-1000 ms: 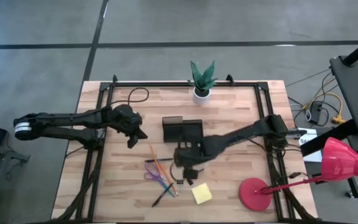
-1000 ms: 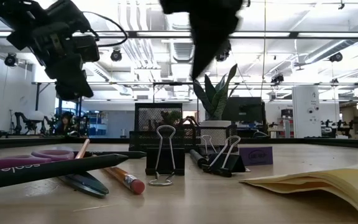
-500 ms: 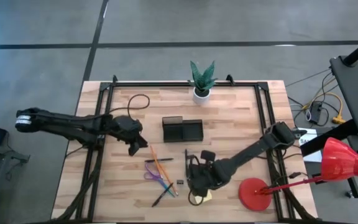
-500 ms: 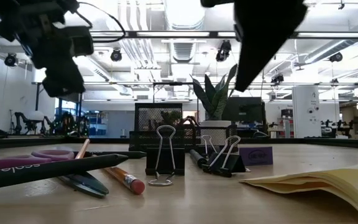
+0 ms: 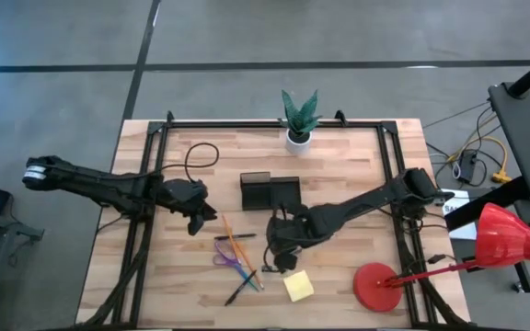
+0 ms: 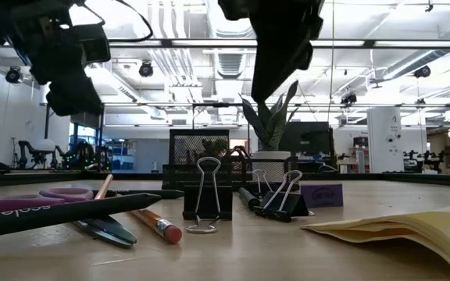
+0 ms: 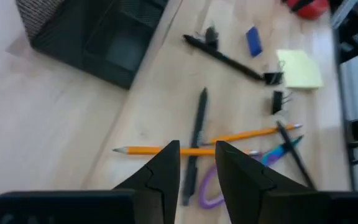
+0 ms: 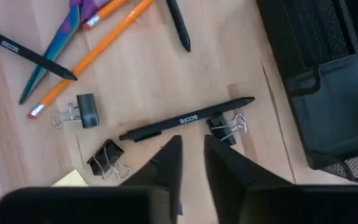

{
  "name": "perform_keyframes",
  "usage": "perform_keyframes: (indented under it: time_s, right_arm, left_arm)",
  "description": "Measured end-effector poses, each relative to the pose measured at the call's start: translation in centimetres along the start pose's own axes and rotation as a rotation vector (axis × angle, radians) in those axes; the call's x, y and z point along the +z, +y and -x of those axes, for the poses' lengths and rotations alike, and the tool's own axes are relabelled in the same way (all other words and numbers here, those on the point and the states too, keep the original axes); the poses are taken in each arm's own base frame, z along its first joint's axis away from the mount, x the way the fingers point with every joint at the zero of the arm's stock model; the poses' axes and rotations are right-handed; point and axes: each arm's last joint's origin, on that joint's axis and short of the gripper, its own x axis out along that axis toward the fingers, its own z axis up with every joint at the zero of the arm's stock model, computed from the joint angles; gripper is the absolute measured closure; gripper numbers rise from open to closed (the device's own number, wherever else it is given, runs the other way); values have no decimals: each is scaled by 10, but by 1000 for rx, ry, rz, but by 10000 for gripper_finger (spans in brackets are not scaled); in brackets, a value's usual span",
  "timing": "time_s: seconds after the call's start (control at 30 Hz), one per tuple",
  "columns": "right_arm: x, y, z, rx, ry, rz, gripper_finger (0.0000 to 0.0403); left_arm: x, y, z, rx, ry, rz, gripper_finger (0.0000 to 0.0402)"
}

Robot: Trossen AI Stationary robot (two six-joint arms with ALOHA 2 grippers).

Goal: Pick and place office supplies into organizer
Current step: Put the top binder clip into the desk organizer

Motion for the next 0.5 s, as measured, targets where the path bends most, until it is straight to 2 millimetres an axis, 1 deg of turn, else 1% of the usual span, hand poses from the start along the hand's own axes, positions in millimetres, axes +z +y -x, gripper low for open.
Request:
perform_keyframes:
  time_s: [0.13,0.27,0.33,0.4,0.5]
  right_arm:
    - [3,-13,-1,-5,50,-15,277]
    - [5,-27,-5,-27,81,80,223]
    - [8,-35,-9,5,94,132,207]
    - [10,-44,-15,74,122,177,202]
    - [6,-58,-28,82,165,222,200]
  left_arm:
    - [-5,5,0,80,36,-20,314]
    - [-8,8,-1,117,69,-36,313]
    - [-9,8,-1,129,68,-38,313]
    - [-9,8,-1,132,70,-39,313]
    - [-9,9,-2,139,73,-58,313]
